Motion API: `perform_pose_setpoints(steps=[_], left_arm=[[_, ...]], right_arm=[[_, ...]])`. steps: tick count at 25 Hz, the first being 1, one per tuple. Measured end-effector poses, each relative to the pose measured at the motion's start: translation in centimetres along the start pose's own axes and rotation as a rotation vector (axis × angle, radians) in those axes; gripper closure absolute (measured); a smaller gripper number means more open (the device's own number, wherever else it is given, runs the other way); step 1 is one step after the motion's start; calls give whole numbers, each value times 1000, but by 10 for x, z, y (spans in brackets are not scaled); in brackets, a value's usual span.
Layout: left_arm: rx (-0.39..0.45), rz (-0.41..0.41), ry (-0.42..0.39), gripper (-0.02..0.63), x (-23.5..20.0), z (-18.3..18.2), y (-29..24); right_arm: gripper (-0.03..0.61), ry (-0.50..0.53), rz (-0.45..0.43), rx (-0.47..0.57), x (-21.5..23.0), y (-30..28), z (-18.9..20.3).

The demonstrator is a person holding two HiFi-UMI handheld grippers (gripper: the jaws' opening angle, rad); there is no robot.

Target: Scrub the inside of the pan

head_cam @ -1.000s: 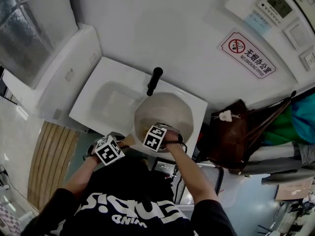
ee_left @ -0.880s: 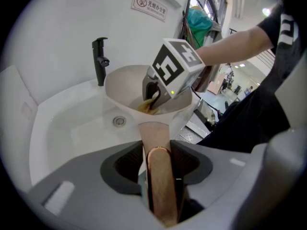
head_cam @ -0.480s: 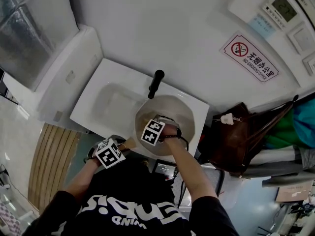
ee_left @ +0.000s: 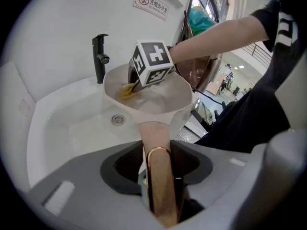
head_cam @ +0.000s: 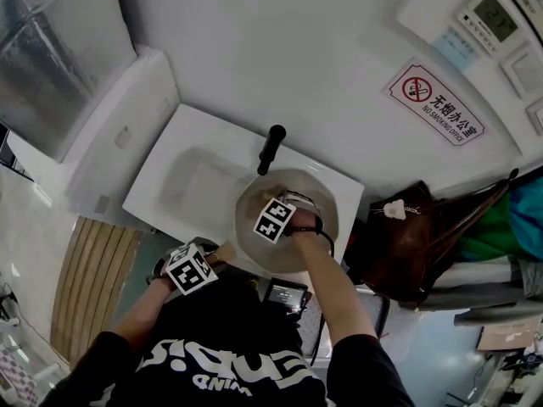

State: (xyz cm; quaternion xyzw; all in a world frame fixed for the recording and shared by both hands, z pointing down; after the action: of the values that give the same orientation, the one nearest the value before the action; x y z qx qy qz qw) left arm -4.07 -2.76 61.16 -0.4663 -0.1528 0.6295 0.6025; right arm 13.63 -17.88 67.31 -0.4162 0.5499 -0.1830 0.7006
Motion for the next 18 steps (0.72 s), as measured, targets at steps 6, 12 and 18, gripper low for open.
perform_pose_setpoints(steps=[6,12,18], left_arm=[[-1,5,6,439,0,1,0],[-6,12,7,439,-1,1,-1],[-8,12,3,442,-3,1,-1]], right_arm=[[505,-28,51,-33,17,-11,21],[505,-13,66,-92,25,-16,44],[505,-11,80,-130,24,-13,56]])
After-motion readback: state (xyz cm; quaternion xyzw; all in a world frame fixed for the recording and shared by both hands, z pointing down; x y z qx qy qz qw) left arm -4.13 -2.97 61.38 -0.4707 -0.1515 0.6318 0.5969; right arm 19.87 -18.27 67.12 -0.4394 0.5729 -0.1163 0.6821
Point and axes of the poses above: the fingertips, and each gripper's own axes: y backward along the fingers, x to its right, z out of its underside, the point moved 3 cm from there along y, backward along the fingers, and after that the axes turned 14 degrees about z, right-handed, at the moved point
